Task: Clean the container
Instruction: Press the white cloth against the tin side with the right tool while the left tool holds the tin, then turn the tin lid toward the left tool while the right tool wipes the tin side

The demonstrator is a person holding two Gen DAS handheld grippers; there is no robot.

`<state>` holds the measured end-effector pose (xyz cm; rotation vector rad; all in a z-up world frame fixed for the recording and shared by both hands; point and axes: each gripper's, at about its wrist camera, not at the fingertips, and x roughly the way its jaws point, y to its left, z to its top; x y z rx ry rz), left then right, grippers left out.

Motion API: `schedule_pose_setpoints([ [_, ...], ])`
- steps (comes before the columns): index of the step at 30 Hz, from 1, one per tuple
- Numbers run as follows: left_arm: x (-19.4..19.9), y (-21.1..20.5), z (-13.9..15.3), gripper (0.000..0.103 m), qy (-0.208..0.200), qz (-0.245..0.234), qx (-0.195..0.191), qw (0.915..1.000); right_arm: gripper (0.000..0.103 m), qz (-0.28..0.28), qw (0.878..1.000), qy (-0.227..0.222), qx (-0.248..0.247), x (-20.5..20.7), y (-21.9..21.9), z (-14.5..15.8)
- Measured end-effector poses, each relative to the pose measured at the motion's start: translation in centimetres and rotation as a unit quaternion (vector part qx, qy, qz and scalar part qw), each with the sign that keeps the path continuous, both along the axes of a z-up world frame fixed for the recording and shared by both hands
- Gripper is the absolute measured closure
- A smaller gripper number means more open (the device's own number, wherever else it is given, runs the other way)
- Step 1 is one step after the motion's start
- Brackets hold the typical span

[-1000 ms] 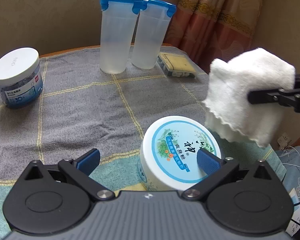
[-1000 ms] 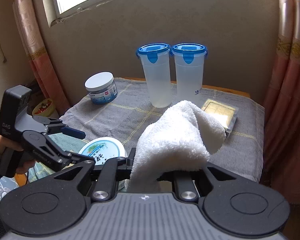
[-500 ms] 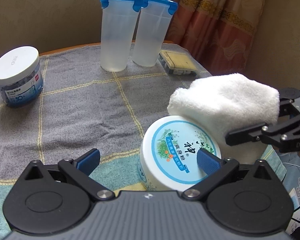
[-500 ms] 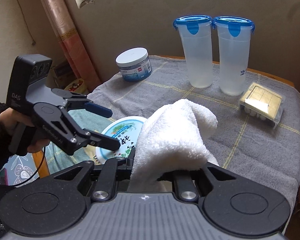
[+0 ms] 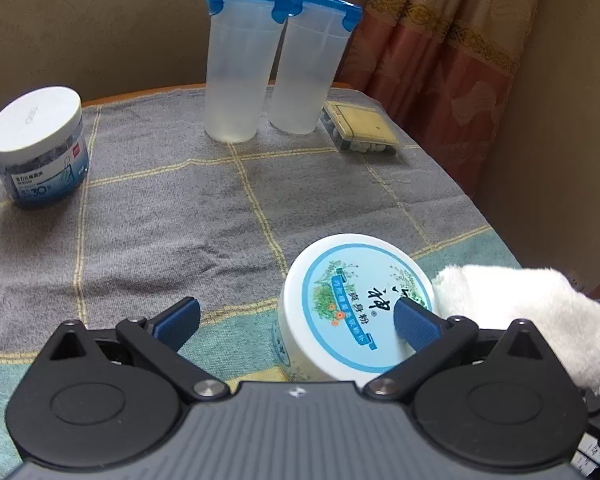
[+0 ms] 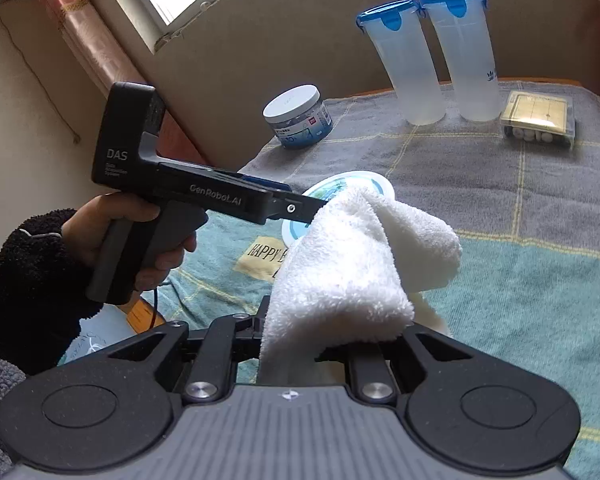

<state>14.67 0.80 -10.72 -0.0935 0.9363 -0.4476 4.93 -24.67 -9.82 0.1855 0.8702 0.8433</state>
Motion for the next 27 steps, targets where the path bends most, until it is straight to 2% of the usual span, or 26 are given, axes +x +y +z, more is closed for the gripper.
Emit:
schedule_pose_setpoints([
  [4,-0.1,0.0,-0.1,0.001,0.002,0.016,-0.012,0.9998,0.084,-0.018,1.000,-0.012,0.011,-0.9,-1.3,0.7],
  [9,-1.6,-1.0,1.2,0.001,-0.033,0.011,-0.031,0.9989,0.083,-0.065,0.997,-0.030,0.033,-1.2,-4.8,1.9],
  [13,-2.2,-3.3,0.8,0.001,-0.054,-0.009,0.006,0.9985,0.083,-0.094,0.994,-0.040,0.042,-1.5,-6.9,2.3],
  [17,-2.4,-4.7,0.1,0.001,-0.059,0.003,0.030,0.9978,0.083,-0.104,0.992,-0.044,0.050,-1.7,-7.9,2.2],
  [20,-2.4,-5.3,-0.3,0.000,-0.056,0.007,0.030,0.9979,0.083,-0.106,0.992,-0.046,0.055,-1.8,-8.3,2.1],
  [27,-2.6,-6.9,-1.2,0.001,-0.065,0.016,0.083,0.9942,0.082,-0.114,0.990,-0.042,0.065,-1.6,-9.2,1.5],
])
